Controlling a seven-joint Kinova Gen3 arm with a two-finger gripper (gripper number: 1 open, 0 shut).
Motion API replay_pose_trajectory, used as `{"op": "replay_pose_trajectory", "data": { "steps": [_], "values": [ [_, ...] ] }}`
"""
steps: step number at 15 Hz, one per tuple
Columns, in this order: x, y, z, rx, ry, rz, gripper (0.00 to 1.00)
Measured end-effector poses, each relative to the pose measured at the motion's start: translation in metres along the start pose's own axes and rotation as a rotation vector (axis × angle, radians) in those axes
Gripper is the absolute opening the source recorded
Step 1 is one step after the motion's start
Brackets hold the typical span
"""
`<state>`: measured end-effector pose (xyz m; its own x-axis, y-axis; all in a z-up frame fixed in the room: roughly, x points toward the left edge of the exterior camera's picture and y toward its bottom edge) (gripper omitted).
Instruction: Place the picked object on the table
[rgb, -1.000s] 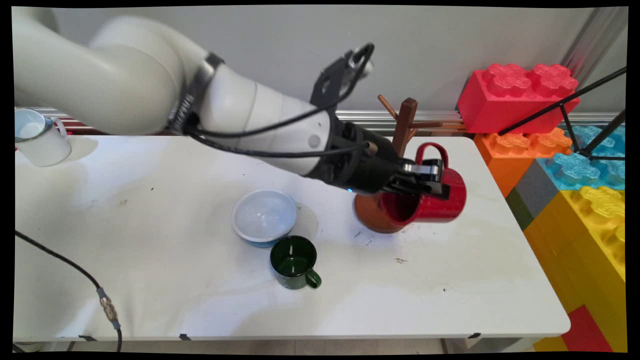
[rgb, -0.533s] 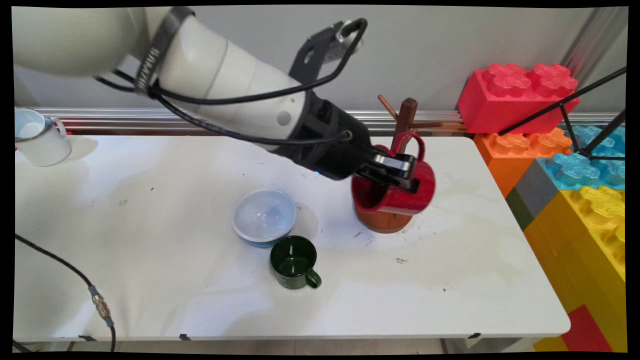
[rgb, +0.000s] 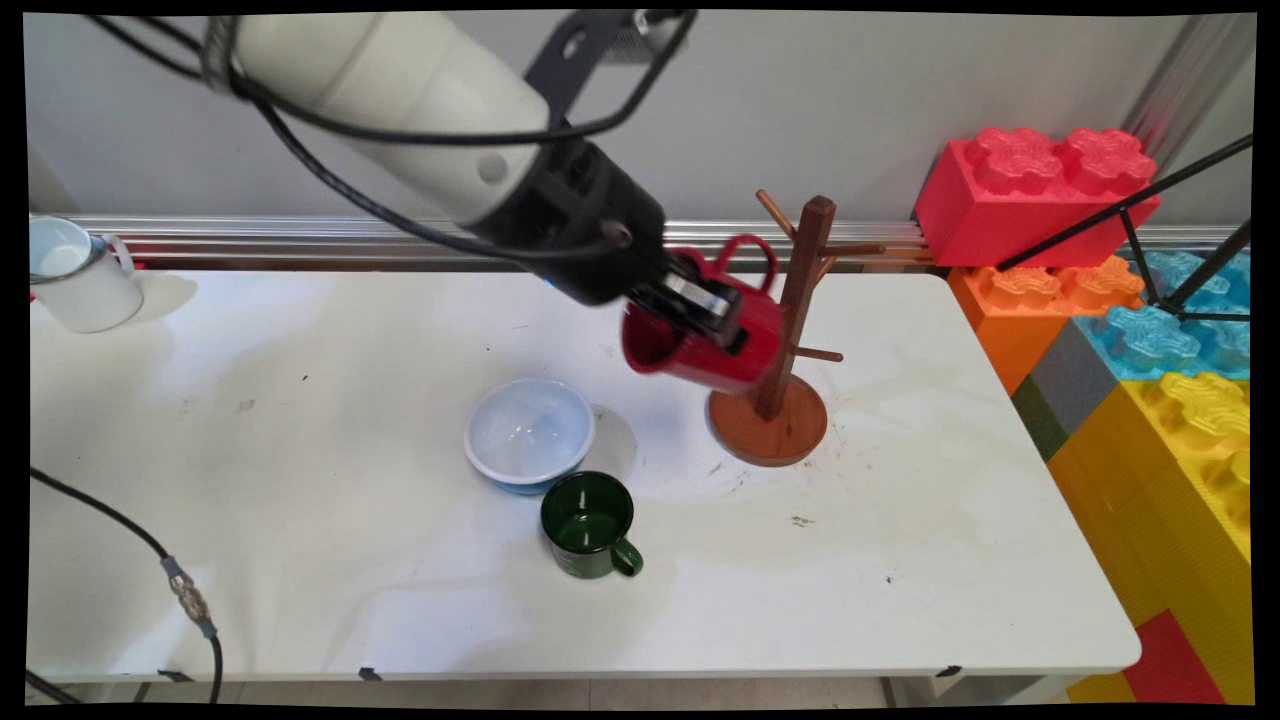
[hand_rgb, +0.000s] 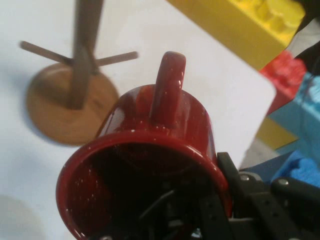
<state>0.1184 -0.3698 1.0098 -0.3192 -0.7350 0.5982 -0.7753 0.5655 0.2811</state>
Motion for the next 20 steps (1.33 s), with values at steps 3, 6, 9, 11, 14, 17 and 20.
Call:
{"op": "replay_pose_trajectory", "data": {
  "steps": [3, 6, 9, 11, 14, 17, 20],
  "values": [
    [0.011, -0.019, -0.016, 0.086, -0.051, 0.087, 0.00],
    [0.016, -0.030, -0.023, 0.130, -0.098, 0.156, 0.00],
    [0.024, -0.045, -0.027, 0.181, -0.153, 0.241, 0.00],
    [0.030, -0.055, -0.024, 0.207, -0.189, 0.302, 0.00],
    [0.041, -0.071, -0.013, 0.250, -0.243, 0.381, 0.00],
    [0.048, -0.086, 0.003, 0.283, -0.293, 0.438, 0.00],
    [0.054, -0.100, 0.023, 0.303, -0.334, 0.480, 0.00]
  ]
}}
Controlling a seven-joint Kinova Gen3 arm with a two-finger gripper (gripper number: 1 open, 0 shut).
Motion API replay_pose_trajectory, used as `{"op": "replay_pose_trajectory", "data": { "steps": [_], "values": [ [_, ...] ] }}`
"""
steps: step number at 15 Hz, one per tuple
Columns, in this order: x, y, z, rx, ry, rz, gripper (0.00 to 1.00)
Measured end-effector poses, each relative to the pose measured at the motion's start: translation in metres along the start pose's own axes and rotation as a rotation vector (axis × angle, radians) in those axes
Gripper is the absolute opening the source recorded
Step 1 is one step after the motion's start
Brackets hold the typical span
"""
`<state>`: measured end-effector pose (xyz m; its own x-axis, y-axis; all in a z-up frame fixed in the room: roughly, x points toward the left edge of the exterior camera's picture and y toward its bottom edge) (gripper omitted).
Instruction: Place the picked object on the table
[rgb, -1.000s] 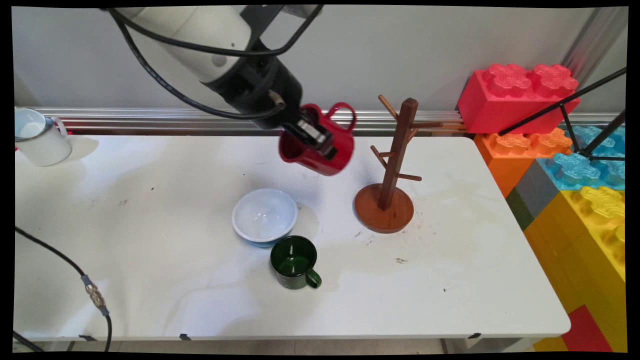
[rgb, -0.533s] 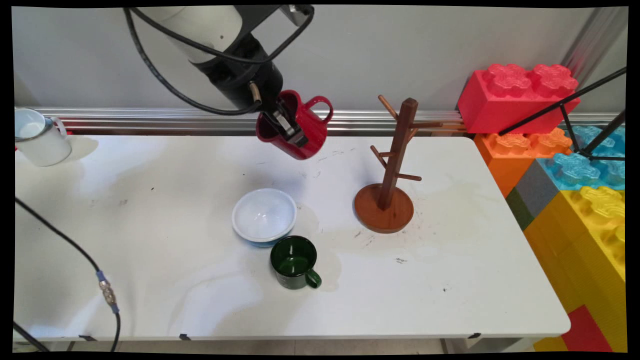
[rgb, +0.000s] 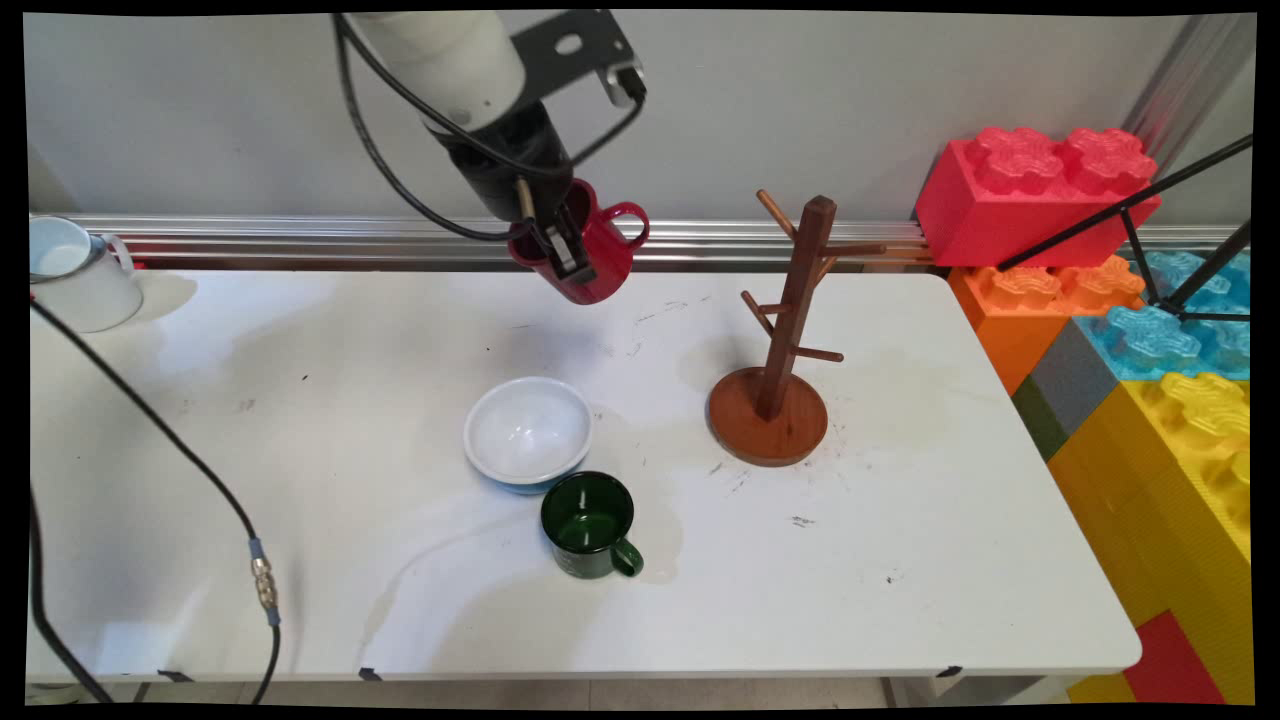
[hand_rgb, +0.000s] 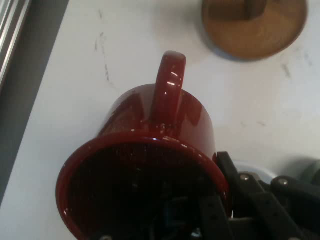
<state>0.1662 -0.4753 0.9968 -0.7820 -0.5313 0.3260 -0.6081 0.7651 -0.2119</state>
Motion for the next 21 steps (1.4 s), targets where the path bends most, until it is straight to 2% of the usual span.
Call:
{"op": "replay_pose_trajectory", "data": {
  "steps": [5, 10, 17, 21],
  "values": [
    [0.017, -0.014, 0.050, -0.003, -0.059, 0.059, 0.00],
    [0.031, -0.021, 0.099, -0.033, -0.104, 0.097, 0.00],
    [0.037, -0.011, 0.150, -0.102, -0.160, 0.124, 0.00],
    [0.037, -0.006, 0.165, -0.123, -0.179, 0.125, 0.00]
  ]
}}
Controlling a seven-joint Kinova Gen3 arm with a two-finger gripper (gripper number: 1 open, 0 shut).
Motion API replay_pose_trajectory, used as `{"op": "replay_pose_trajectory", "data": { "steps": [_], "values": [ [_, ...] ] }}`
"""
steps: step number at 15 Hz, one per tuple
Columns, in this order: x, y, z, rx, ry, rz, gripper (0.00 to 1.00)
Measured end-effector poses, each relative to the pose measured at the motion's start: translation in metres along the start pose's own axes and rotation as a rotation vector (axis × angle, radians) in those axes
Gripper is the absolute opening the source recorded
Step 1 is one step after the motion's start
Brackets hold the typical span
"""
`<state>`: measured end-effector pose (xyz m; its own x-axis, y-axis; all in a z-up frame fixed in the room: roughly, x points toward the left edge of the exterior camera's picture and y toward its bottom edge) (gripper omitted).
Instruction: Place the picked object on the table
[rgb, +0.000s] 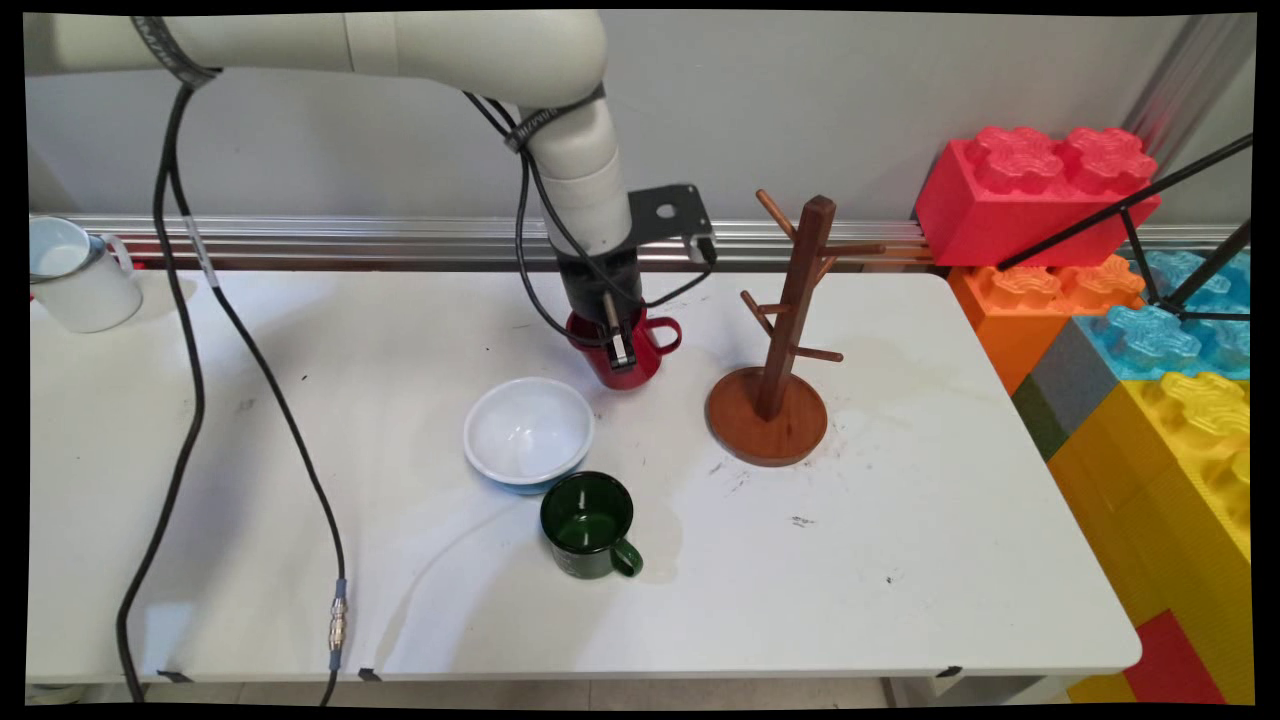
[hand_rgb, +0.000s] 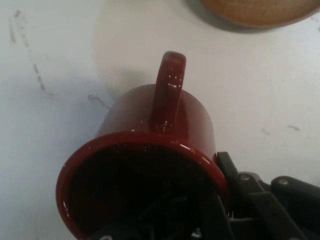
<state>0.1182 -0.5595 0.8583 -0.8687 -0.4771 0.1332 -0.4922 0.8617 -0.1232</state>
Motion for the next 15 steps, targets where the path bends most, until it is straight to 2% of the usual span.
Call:
{"op": "replay_pose_trajectory", "data": {
  "steps": [13, 14, 15],
  "values": [
    [0.004, 0.007, 0.030, -0.028, -0.028, -0.006, 0.00],
    [0.004, 0.007, 0.031, -0.028, -0.028, -0.006, 1.00],
    [0.004, 0.007, 0.032, -0.027, -0.027, -0.007, 1.00]
  ]
}}
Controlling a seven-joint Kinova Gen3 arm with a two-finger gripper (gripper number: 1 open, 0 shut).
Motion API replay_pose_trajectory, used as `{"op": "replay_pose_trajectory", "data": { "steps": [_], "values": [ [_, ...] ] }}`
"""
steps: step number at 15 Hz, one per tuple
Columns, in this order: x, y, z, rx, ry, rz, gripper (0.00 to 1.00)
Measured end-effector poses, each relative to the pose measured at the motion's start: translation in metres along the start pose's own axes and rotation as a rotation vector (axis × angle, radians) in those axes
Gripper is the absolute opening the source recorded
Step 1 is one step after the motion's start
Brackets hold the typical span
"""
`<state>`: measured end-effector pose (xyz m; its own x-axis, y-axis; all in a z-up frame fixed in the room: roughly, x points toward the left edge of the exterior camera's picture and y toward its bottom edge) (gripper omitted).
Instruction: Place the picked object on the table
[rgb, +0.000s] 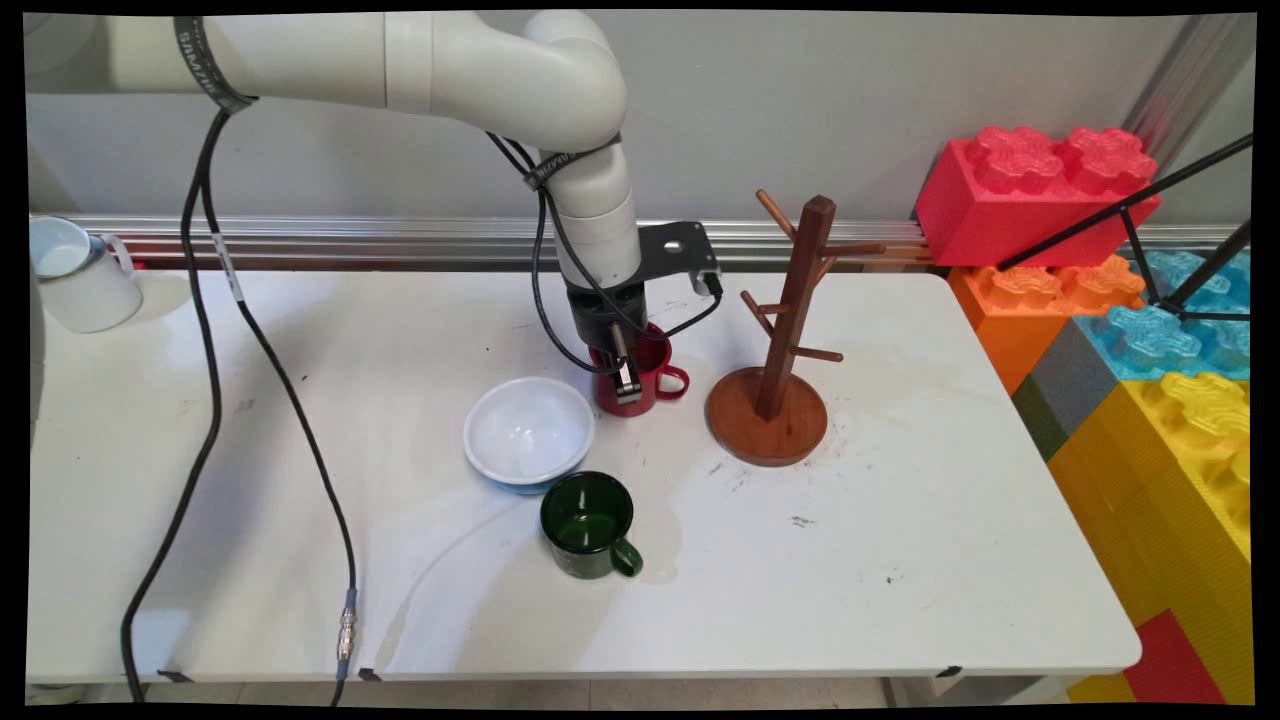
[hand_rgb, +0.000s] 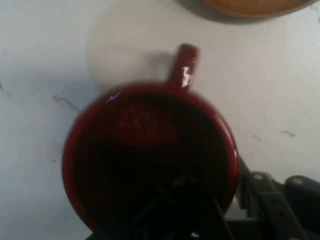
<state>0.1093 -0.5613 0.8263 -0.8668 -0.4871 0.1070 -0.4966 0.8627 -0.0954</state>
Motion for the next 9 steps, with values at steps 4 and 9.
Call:
{"op": "replay_pose_trajectory", "data": {
  "steps": [4, 9],
  "values": [
    [0.0003, -0.0038, 0.0014, 0.006, 0.007, -0.017, 1.00],
    [-0.0029, -0.0085, -0.0063, 0.004, 0.039, -0.052, 1.00]
  ]
}}
